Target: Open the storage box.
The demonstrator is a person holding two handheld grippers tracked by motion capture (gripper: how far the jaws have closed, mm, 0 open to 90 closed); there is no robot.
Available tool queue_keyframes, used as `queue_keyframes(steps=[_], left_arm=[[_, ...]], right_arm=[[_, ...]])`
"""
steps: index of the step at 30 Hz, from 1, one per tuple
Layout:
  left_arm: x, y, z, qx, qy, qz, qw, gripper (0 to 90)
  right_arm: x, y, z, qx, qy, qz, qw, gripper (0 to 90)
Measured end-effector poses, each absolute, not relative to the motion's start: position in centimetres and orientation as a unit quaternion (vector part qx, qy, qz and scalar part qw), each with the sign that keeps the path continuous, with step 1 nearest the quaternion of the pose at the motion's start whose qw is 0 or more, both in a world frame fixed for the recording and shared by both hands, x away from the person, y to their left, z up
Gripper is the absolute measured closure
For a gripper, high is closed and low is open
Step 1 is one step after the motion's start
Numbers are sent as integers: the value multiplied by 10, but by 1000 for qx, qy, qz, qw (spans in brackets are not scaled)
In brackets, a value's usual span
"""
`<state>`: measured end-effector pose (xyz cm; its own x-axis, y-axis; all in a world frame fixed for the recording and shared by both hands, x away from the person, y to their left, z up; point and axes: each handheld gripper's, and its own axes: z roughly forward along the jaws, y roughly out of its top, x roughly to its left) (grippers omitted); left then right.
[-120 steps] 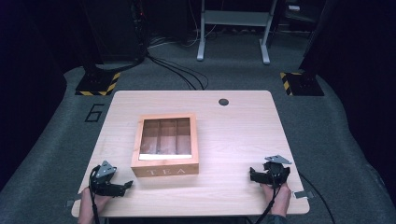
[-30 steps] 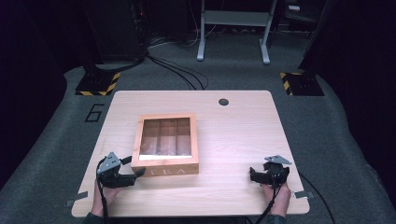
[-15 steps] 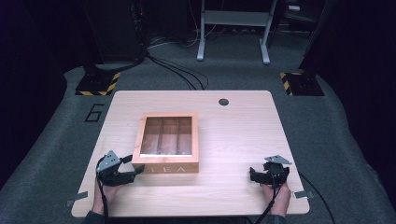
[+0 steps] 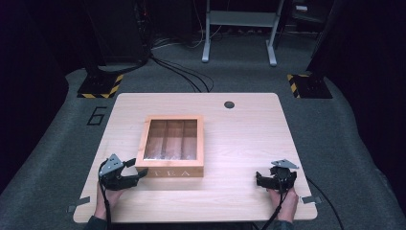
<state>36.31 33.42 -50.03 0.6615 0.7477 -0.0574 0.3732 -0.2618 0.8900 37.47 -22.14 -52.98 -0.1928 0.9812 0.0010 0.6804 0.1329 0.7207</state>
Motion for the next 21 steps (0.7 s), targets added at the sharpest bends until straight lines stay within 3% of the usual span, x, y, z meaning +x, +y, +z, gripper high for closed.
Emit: queue_keyframes(steps=[14, 17, 21], left_arm=[[368, 334, -495, 759, 370, 194, 500, 365], [367, 338, -489, 738, 369, 210, 524, 423], [373, 334, -481, 755, 356, 214, 507, 389]], right_arm=[[375, -221, -530, 585, 710, 303, 249, 19], [375, -221, -530, 584, 710, 303, 249, 22], [375, -221, -530, 585, 710, 303, 249, 23]])
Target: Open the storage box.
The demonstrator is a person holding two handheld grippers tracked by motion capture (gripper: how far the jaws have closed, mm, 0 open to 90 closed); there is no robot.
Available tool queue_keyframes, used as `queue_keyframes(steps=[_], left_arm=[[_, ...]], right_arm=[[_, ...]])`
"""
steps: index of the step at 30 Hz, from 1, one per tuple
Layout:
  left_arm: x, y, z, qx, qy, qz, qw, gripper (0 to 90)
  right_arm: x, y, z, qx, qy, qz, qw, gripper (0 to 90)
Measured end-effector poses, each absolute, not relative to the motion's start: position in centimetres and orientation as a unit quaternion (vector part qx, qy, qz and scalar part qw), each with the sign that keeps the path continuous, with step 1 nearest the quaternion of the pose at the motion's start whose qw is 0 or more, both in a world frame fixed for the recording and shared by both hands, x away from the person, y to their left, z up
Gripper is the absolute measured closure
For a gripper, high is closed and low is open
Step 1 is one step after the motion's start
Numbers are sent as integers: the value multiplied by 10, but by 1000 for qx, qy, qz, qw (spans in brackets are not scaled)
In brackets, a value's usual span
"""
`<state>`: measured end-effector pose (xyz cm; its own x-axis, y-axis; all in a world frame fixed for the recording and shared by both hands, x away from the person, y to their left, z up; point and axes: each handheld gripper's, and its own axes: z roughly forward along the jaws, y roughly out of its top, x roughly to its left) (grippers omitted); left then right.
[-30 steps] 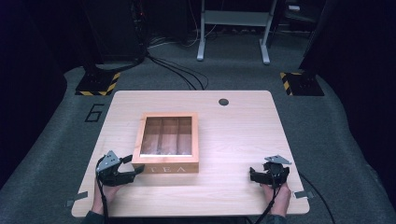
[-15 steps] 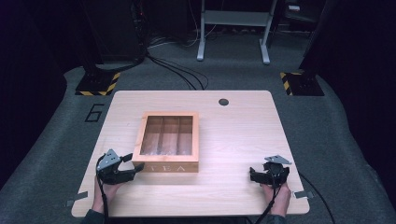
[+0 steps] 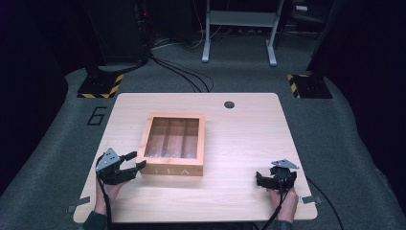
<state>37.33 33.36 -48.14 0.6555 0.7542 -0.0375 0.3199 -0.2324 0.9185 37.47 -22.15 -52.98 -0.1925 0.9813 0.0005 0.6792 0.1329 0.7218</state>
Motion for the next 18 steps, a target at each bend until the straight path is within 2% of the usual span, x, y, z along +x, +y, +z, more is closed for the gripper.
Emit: queue_keyframes(steps=[6, 8, 14, 18], left_arm=[[376, 334, -487, 775, 354, 197, 484, 324], [376, 333, -492, 784, 356, 196, 470, 330], [377, 338, -495, 783, 352, 184, 478, 386], [377, 339, -495, 785, 349, 184, 478, 393]], right_arm=[[375, -221, -530, 585, 710, 303, 249, 23], [375, -221, -530, 585, 710, 303, 249, 23], [375, -221, -530, 585, 710, 303, 249, 23], [375, -221, -530, 585, 710, 303, 249, 23]])
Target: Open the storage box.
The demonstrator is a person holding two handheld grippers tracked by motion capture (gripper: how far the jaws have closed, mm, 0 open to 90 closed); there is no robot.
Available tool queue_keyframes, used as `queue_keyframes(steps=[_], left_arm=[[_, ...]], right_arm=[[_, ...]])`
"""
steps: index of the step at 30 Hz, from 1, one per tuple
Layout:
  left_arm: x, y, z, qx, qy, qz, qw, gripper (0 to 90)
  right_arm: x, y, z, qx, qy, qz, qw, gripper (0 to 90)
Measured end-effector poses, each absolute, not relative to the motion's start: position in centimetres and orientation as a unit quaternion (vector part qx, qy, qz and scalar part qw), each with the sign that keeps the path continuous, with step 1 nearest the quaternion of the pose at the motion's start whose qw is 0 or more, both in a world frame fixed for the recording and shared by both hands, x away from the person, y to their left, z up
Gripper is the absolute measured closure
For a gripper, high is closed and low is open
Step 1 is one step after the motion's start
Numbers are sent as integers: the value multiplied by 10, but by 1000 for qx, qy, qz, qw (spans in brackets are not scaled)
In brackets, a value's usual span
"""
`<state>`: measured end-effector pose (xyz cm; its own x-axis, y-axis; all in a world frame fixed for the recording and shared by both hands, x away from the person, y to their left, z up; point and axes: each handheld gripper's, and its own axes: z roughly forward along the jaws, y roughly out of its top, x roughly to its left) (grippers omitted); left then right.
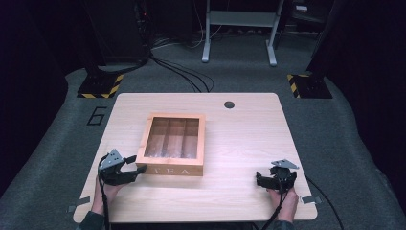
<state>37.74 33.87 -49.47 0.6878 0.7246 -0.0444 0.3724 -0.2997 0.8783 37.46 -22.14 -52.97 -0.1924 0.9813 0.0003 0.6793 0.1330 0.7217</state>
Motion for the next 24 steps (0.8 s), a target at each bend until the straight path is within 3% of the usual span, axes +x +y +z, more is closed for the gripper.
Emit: queue_keyframes(steps=[24], left_arm=[[389, 336, -492, 779, 349, 200, 480, 447]], right_arm=[[375, -221, -530, 585, 710, 303, 249, 23]])
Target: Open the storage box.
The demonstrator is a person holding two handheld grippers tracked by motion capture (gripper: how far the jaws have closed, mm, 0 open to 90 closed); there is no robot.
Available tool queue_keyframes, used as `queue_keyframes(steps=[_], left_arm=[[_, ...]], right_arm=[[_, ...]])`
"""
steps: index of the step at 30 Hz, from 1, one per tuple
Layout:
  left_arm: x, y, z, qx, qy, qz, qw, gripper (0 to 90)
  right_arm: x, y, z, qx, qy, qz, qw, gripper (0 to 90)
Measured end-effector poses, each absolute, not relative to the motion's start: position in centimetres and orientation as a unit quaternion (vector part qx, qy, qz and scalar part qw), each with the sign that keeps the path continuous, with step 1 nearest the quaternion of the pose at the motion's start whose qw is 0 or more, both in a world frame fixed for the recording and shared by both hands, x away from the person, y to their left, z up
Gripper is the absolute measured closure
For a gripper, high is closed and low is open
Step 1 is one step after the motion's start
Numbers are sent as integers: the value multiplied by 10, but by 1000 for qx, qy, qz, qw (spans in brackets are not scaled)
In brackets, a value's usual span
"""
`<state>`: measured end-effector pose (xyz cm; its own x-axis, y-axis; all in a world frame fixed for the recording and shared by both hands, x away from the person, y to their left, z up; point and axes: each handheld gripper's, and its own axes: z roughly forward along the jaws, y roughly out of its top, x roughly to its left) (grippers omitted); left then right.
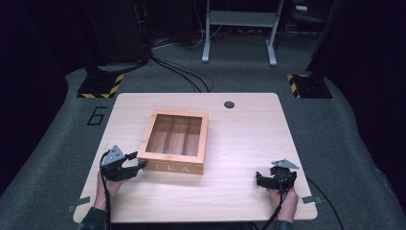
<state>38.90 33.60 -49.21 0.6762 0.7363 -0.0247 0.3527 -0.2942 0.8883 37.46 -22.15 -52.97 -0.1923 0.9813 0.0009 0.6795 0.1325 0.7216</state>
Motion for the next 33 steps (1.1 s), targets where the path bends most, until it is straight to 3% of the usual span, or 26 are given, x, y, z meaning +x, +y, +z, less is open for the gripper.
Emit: queue_keyframes(steps=[25, 33], left_arm=[[401, 333, -474, 771, 347, 225, 485, 453], [409, 330, -461, 770, 337, 256, 477, 404]], right_arm=[[375, -221, -530, 586, 710, 303, 248, 23], [375, -222, -530, 585, 710, 303, 249, 23]])
